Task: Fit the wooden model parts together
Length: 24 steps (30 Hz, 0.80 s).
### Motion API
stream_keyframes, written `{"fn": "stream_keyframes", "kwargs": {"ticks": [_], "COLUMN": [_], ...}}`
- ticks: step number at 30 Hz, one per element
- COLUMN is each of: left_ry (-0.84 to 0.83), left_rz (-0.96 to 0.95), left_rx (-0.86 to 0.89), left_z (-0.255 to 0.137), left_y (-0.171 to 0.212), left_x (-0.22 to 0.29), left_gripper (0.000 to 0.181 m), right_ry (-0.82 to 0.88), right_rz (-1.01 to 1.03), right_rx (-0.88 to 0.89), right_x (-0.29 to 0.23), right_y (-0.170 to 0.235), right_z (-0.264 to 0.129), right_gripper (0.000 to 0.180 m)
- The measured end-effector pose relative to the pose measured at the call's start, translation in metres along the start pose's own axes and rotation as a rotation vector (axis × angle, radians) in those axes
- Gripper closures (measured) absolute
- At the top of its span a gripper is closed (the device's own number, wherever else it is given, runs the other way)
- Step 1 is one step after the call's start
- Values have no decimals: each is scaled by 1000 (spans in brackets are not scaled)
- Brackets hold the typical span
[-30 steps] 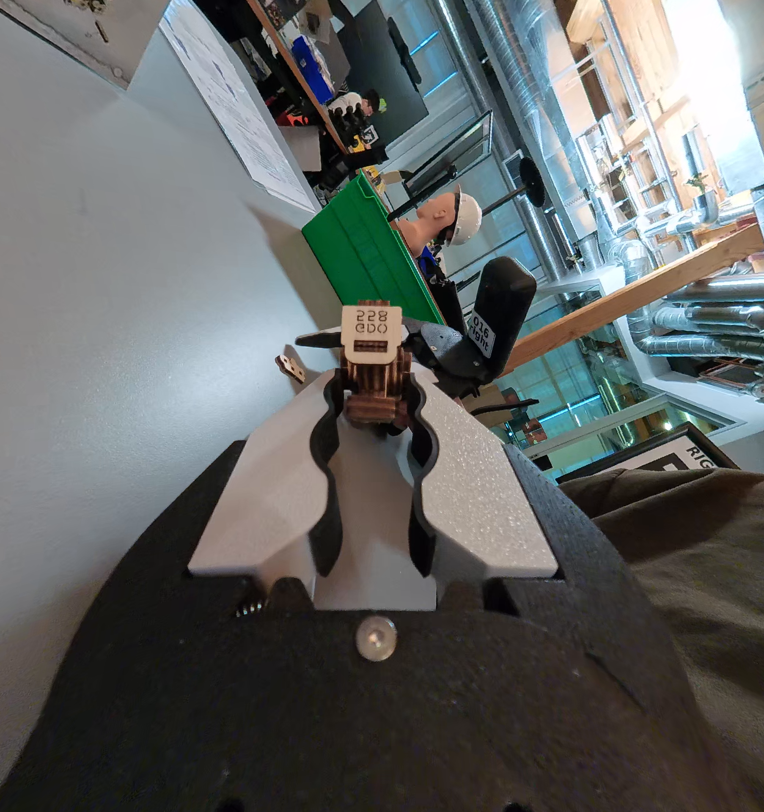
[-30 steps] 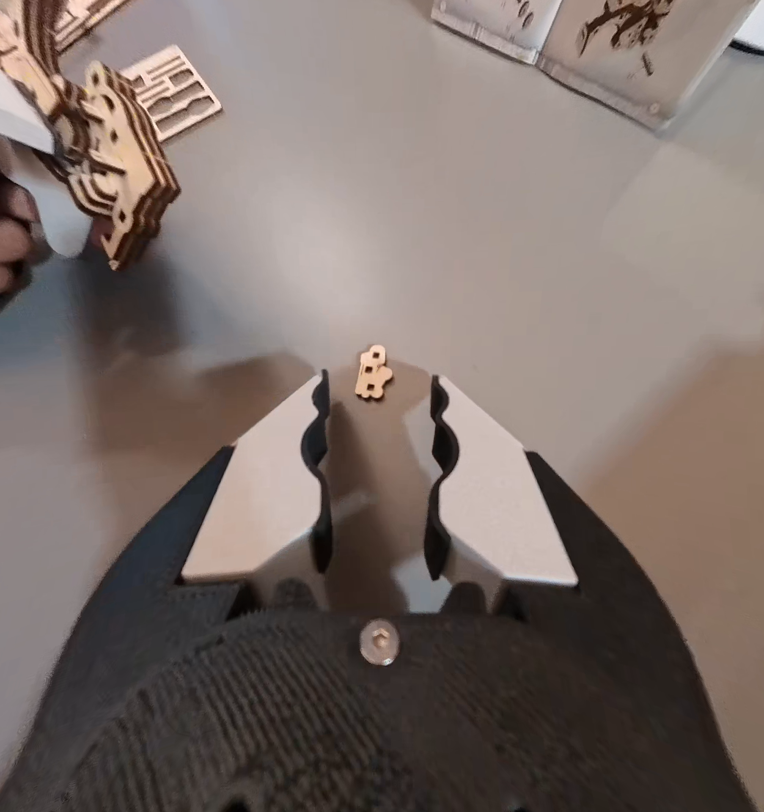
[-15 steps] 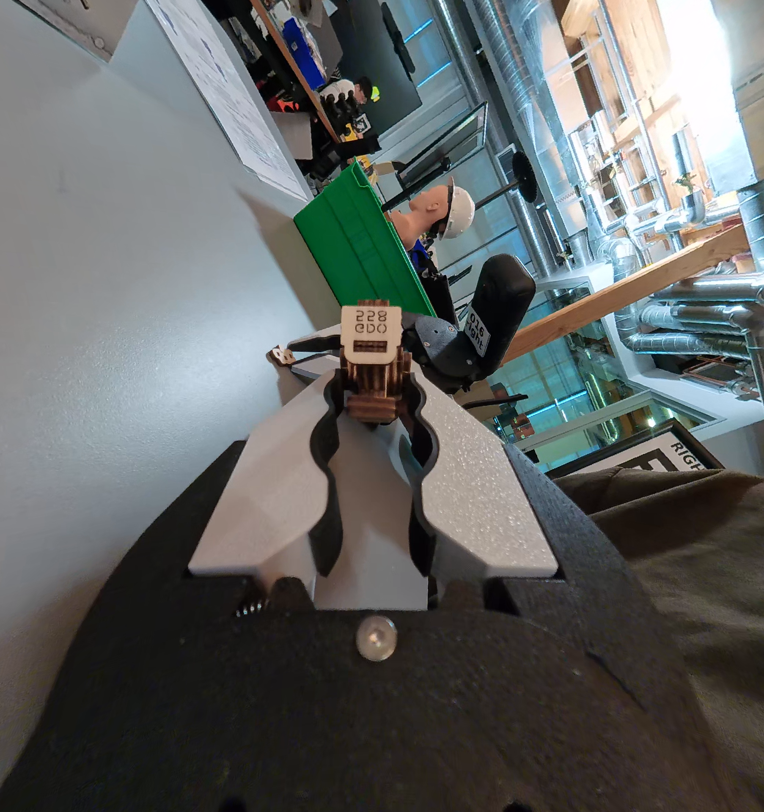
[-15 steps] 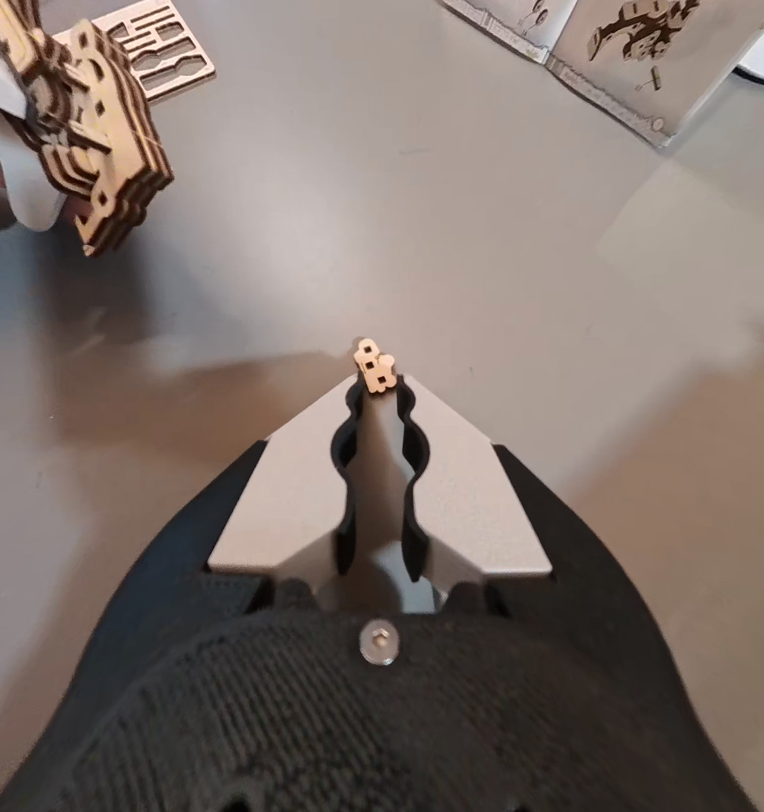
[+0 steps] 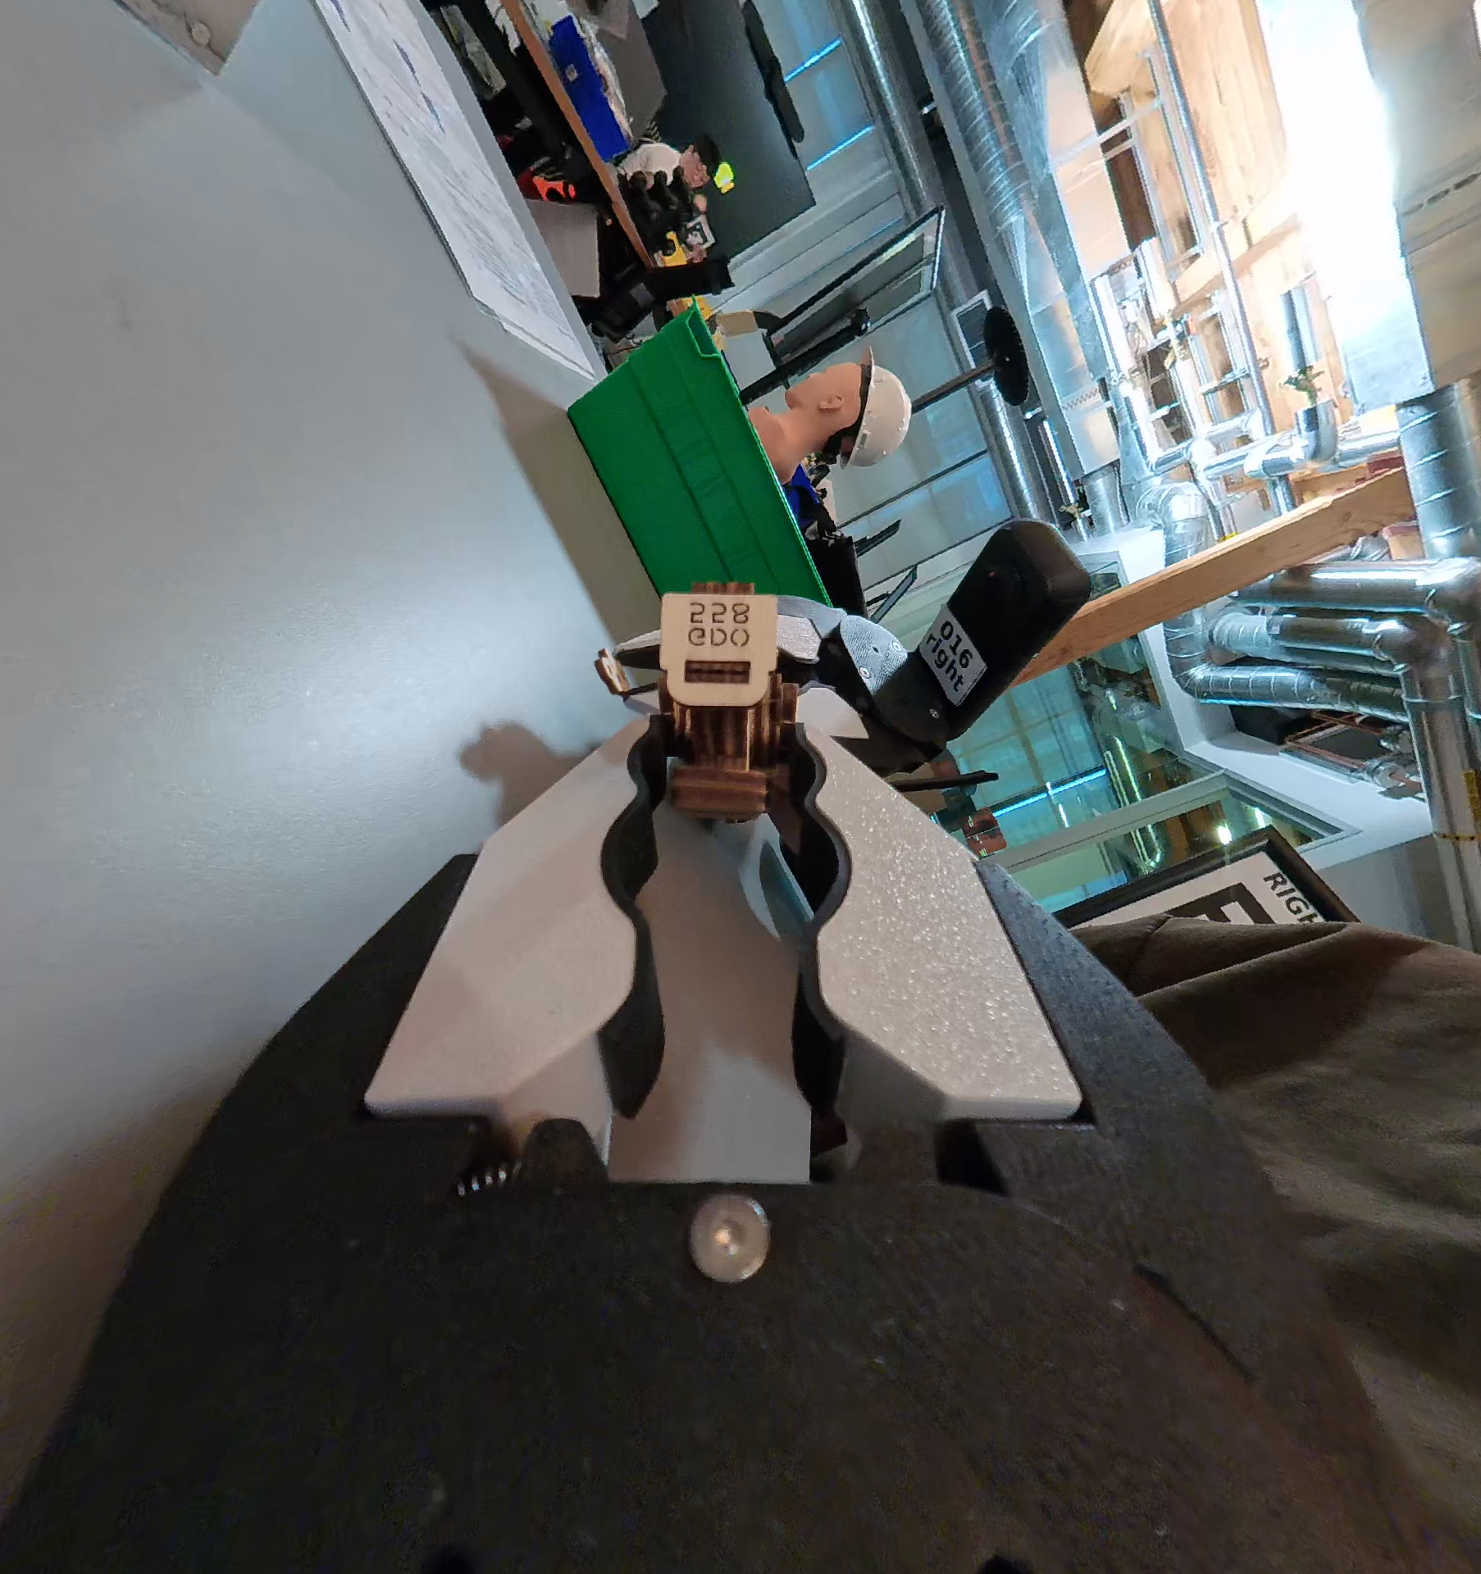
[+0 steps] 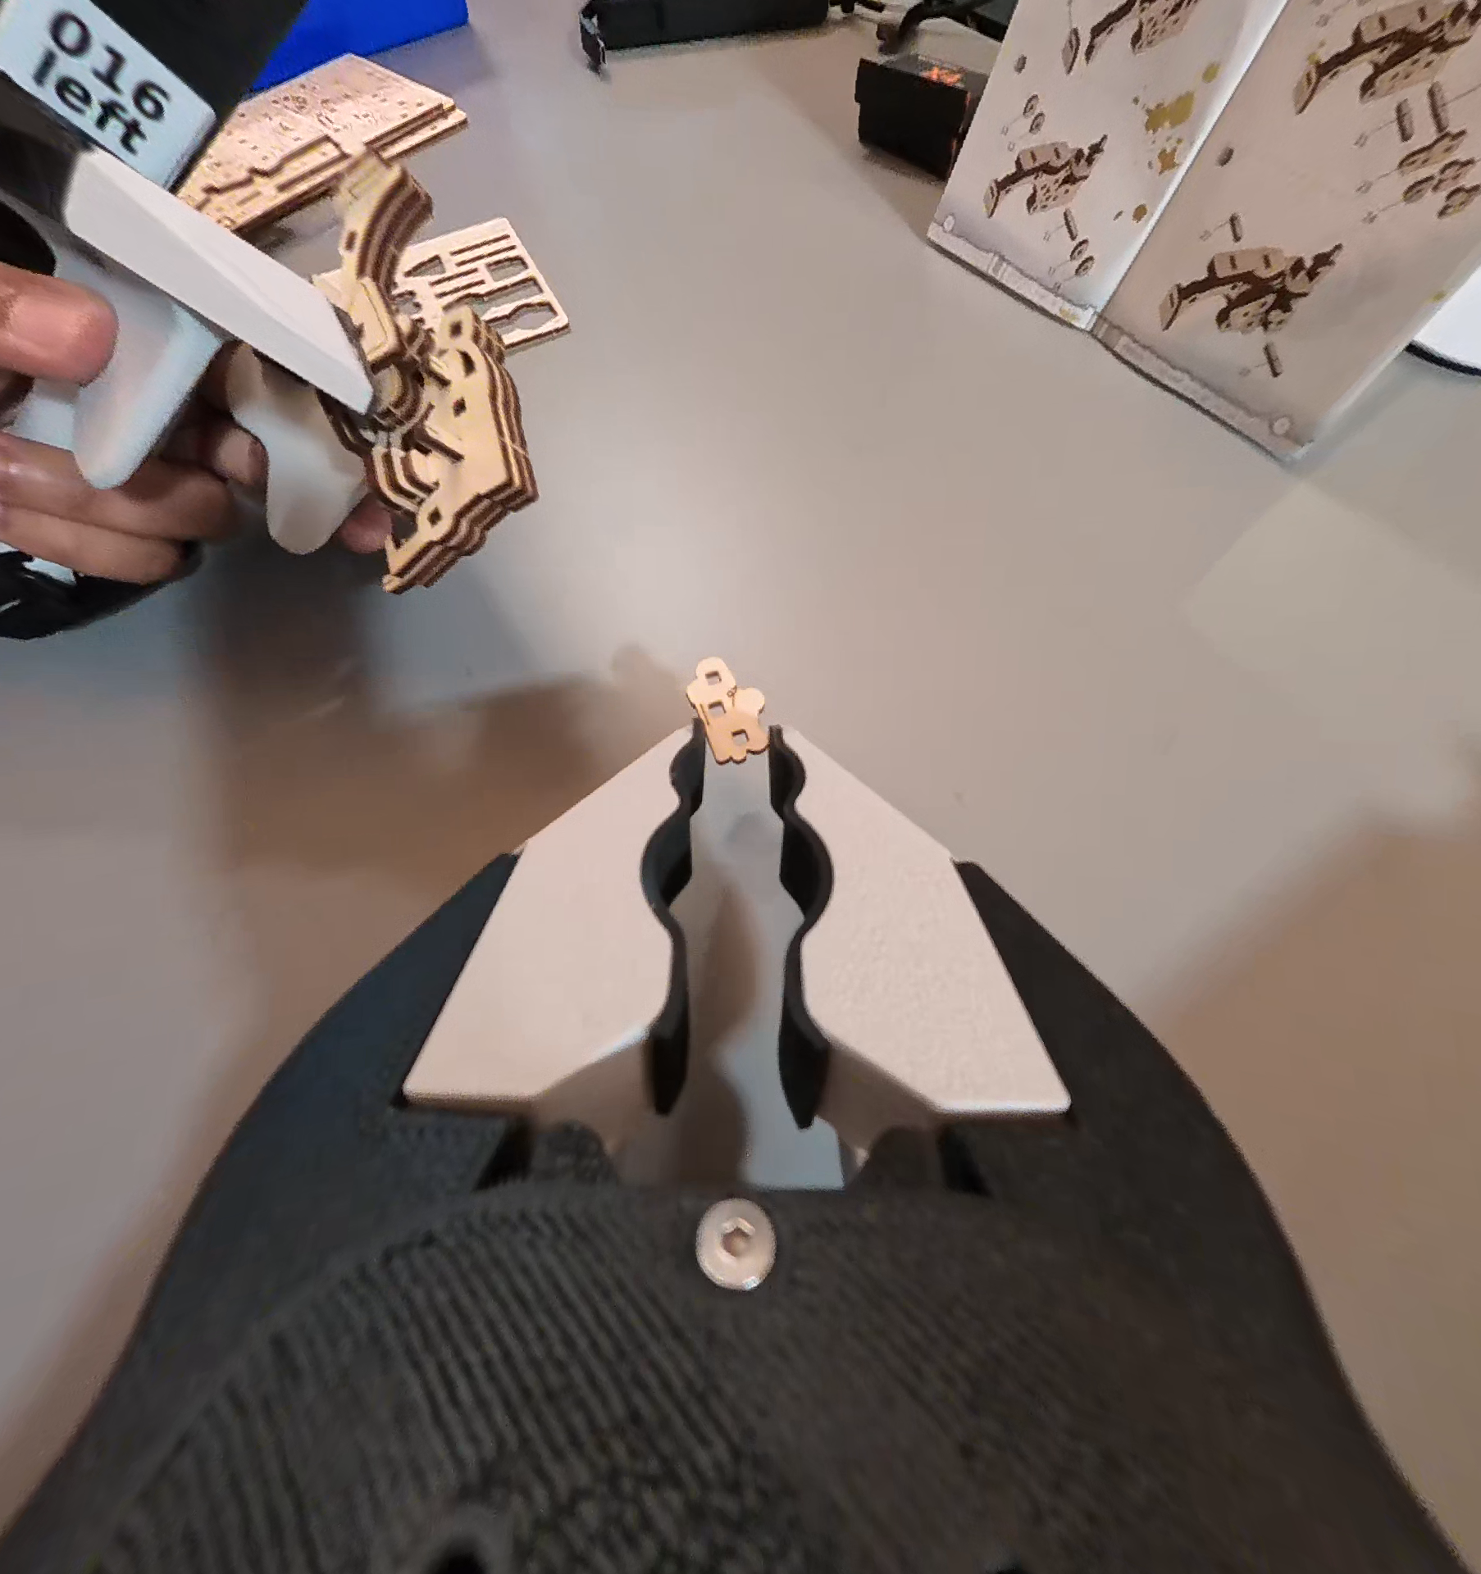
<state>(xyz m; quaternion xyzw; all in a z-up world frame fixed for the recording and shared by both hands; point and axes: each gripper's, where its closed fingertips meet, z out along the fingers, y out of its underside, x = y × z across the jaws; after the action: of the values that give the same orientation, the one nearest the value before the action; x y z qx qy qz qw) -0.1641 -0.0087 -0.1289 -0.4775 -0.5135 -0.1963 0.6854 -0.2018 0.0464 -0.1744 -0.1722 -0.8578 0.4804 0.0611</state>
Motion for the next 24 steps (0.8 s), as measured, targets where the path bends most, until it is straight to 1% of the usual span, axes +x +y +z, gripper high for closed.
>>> {"fn": "stream_keyframes", "kwargs": {"ticks": [11,24], "left_ry": [4,6], "left_rz": [-36,-56], "left_rx": [1,0], "left_z": [0,0], "left_y": [0,0], "left_x": [-3,-5], "left_gripper": [155,155], "right_ry": [-17,-27], "right_rz": [0,-7], "right_rx": [72,82], "right_x": [-3,-6], "right_y": [-13,-14], "right_z": [-6,-6], "right_gripper": [167,166]}}
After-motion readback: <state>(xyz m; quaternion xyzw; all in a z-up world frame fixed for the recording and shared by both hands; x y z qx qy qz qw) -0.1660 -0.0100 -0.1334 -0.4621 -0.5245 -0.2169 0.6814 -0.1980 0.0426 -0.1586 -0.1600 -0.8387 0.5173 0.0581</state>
